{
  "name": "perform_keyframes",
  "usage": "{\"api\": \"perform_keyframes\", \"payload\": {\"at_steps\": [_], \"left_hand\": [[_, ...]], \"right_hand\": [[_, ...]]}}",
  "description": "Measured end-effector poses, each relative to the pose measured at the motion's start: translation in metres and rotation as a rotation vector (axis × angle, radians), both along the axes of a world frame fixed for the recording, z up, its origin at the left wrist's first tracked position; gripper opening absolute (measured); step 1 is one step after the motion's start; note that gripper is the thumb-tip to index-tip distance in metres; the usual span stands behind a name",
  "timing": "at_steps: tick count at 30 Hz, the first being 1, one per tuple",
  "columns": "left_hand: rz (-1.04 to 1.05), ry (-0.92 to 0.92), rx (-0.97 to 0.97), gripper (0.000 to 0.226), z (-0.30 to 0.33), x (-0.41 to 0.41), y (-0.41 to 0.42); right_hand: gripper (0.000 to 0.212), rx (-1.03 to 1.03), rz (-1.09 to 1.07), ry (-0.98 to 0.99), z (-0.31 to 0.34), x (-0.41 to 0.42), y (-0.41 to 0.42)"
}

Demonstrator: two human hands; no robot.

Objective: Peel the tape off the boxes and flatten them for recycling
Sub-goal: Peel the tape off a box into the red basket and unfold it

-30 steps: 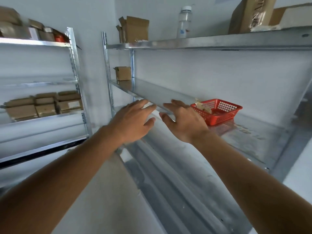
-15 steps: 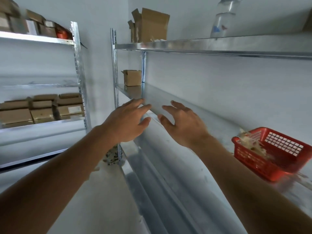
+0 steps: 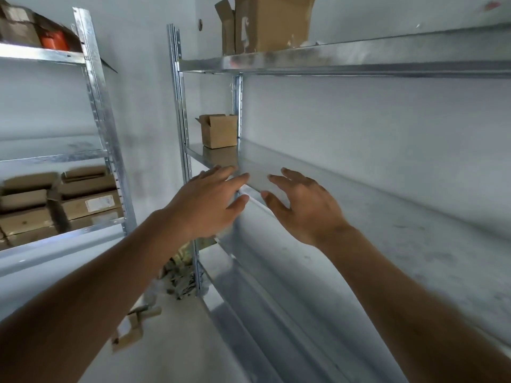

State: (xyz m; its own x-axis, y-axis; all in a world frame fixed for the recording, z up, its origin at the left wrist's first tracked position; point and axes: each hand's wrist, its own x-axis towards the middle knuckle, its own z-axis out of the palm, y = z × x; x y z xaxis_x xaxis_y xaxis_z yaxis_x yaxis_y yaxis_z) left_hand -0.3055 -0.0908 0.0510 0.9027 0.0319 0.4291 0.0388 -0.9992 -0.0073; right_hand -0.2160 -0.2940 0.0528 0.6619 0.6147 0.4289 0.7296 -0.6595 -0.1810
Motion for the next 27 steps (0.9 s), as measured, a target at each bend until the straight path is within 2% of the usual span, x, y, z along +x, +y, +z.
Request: {"api": "perform_keyframes", "payload": {"at_steps": [12,23,27], "left_hand": [[-0.029,-0.007,-0.009,0.057,-0.010,0.126,0.197],[-0.052,-0.046,0.010,0.046,-0.007,0.273,0.321],[-0.034,-0.051,-0.011,0.046,-0.001,0.327,0.364]], "right_hand": [[0.059,-0.014,-0.005,0.044,-0.003,0.115,0.200],[0.046,0.056,0.017,-0.004,-0.008,0.268,0.341],[0.050,0.013,0.015,-0.005,0.001,0.320,0.386]]}}
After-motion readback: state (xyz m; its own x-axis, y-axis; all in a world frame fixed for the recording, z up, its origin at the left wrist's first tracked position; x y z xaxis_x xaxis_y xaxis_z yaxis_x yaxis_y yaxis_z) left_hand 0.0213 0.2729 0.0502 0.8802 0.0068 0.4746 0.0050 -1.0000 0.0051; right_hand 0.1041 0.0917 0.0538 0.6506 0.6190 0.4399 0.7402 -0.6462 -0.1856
